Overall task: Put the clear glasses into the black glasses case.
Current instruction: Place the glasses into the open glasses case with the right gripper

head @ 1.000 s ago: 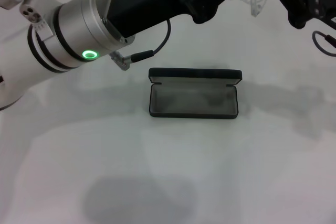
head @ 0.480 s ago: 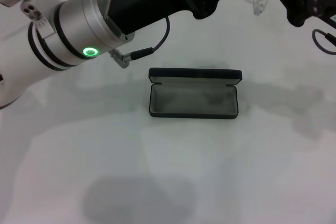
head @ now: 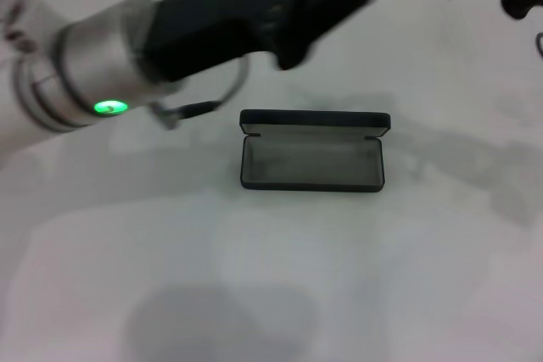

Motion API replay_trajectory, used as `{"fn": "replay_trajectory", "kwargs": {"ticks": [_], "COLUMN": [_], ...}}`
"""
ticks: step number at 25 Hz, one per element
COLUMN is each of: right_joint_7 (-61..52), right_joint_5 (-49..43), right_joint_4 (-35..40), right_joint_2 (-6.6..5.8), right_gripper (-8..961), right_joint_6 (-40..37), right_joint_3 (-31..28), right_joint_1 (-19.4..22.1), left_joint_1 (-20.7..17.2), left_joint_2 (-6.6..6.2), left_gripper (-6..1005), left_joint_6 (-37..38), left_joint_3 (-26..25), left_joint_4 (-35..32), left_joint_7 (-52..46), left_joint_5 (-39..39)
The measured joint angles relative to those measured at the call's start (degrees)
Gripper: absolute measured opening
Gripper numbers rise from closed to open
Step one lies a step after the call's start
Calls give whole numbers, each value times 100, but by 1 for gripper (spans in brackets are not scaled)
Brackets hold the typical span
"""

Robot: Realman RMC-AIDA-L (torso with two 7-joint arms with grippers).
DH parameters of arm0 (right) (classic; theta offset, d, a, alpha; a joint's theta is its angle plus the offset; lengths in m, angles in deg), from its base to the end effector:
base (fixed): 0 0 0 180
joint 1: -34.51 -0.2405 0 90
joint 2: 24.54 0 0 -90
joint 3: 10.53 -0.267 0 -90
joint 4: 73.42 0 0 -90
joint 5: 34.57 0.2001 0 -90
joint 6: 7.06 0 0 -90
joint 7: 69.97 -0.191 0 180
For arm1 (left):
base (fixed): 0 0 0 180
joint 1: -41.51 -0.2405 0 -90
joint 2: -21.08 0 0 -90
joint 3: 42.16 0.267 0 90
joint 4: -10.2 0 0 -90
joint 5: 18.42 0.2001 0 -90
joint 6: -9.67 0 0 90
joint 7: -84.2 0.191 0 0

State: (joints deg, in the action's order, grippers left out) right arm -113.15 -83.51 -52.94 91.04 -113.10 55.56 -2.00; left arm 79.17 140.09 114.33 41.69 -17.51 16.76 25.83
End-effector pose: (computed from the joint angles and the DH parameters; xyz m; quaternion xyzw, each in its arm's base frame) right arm 0.1194 0.3453 0.0298 -0.7729 -0.0864 0.5923 0.2108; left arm -0.0713 0.3083 -0.0188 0.7978 0.0357 0.6002 0.0441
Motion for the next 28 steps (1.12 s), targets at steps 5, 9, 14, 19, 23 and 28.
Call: {"fn": "replay_trajectory", "kwargs": {"ticks": [5,9,14,19,23,28], "right_joint_7": [-264,-926,-2932,-5216,-6218,-6980], "right_joint_5": [-186,-1014,-3178,-5218,-6642,-7797], "right_joint_4": [420,1807,4602,6165,6572,6635], "right_joint_2": [-196,-236,-71,-42,-13,18], "right_gripper": [68,68,68,69,70,71], "right_joint_6": [104,329,1071,1153,1233,1994], "right_joint_3": [-141,-122,-57,263,954,2328], "right_joint_1": [426,1067,1728,1416,908,379], "left_joint_1": [-477,-785,-1163,-1402,-1429,-1433], "left_joint_2": [-529,-978,-1202,-1168,-1106,-1013], "left_gripper": [93,93,93,91,92,94], "left_joint_6": [153,173,184,186,133,20], "left_joint_3": [-454,-724,-1252,-1952,-2075,-2087], "left_joint_4": [-22,-26,-272,-457,-417,-401], "left_joint_7": [-104,-348,-599,-697,-671,-633], "left_joint_5": [505,863,1457,1876,2043,2127]}}
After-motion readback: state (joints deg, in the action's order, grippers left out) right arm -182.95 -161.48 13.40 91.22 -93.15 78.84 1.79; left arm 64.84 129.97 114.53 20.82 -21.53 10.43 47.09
